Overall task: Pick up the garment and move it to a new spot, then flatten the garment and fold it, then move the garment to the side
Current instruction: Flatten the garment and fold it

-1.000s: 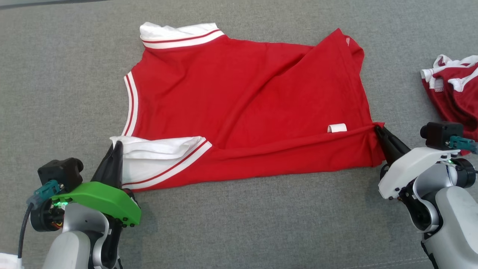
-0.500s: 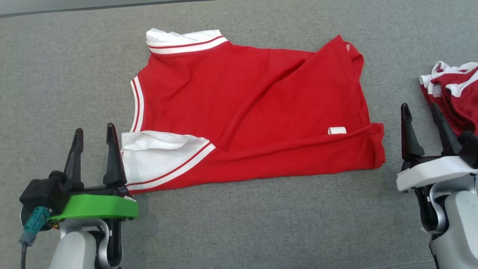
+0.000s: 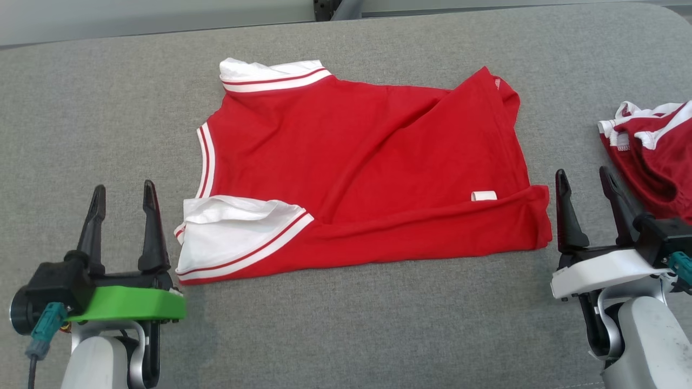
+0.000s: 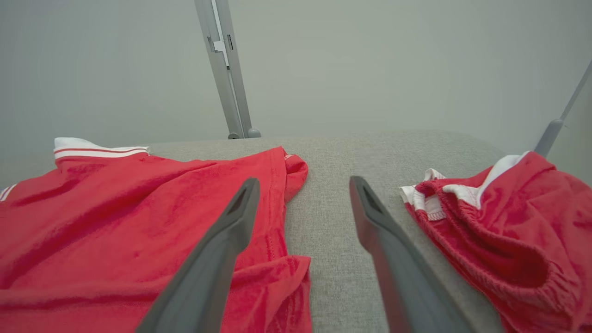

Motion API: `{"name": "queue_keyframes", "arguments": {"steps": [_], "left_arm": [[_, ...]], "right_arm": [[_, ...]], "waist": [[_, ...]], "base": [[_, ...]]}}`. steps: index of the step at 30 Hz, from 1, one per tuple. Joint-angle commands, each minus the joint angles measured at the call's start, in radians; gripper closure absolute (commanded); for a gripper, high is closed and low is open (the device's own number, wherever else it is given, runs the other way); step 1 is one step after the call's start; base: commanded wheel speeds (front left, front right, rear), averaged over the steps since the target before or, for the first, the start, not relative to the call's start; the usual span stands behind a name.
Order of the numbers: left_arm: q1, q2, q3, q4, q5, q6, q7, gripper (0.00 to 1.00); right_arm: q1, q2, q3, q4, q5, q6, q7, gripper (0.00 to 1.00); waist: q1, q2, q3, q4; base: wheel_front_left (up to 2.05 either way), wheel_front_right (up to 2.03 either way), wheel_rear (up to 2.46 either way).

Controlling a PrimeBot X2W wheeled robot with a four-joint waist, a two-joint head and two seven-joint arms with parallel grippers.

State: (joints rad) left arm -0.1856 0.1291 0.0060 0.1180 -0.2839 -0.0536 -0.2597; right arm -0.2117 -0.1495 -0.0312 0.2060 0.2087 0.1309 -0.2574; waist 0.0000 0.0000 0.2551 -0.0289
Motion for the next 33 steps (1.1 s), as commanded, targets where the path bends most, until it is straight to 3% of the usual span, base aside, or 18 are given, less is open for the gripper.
{"name": "queue_keyframes", "arguments": {"steps": [1,21,27,33], "left_arm": [[0.016,-0.004,0.009,0.009,0.018,-0.010,-0.005,0.00],[0.034,-0.034,-0.002,0.159,0.063,-0.062,-0.004,0.00],[0.026,-0.040,-0.032,0.264,0.029,-0.070,-0.004,0.00],[-0.022,-0.046,-0.065,0.379,-0.074,-0.078,0.063,0.00]], "right_arm": [[0.004,0.002,0.002,0.005,-0.004,-0.001,-0.008,0.00],[0.028,-0.011,0.017,0.093,0.017,-0.001,-0.007,0.00],[0.025,-0.005,0.043,0.150,0.029,-0.001,0.000,0.00],[-0.013,-0.006,0.084,0.216,0.061,-0.001,0.011,0.00]], "waist": [[0.0000,0.0000,0.000,0.000],[0.0000,0.0000,0.038,0.021],[0.0000,0.0000,0.063,0.022],[0.0000,0.0000,0.077,0.022]], "base": [[0.00,0.00,0.00],[0.00,0.00,0.00],[0.00,0.00,0.00],[0.00,0.00,0.00]]}}
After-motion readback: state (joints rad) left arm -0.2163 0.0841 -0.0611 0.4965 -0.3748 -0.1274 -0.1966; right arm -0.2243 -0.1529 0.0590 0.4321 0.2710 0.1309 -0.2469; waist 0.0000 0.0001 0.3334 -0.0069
